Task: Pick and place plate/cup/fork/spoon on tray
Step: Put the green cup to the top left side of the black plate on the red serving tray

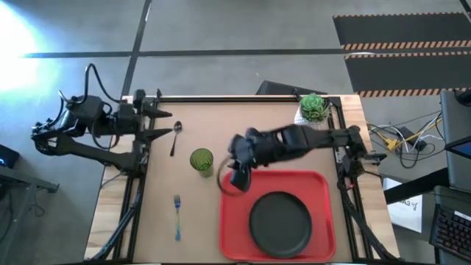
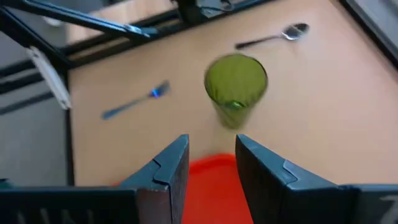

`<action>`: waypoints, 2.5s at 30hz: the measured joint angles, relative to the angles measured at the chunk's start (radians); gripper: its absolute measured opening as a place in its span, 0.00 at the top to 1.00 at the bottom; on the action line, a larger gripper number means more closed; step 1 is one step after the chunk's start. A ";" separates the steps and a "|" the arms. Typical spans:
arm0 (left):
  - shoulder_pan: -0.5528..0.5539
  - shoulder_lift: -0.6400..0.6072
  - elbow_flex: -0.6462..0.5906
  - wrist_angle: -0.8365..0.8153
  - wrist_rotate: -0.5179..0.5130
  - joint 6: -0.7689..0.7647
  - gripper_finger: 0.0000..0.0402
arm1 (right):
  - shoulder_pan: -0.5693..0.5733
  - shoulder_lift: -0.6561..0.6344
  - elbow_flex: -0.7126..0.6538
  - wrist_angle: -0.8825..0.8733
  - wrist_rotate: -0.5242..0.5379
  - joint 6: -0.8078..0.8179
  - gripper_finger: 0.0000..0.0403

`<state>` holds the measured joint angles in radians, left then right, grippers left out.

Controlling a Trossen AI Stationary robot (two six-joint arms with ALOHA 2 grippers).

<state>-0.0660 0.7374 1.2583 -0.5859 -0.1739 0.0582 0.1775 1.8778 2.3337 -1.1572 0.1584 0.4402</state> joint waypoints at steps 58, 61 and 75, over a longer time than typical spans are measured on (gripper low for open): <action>0.000 -0.101 -0.004 -0.051 0.004 -0.025 0.51 | -0.358 0.203 -0.243 0.412 -0.586 -0.161 0.49; 0.000 -0.107 -0.004 -0.053 0.004 -0.024 0.51 | -0.352 0.208 -0.242 0.417 -0.585 -0.161 0.49; 0.000 -0.110 -0.005 -0.062 0.005 -0.024 0.51 | -0.346 0.270 -0.228 0.427 -0.585 -0.175 0.49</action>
<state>-0.0662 0.6273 1.2533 -0.6476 -0.1688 0.0341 -0.1680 2.1481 2.1056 -0.7299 -0.4261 0.2648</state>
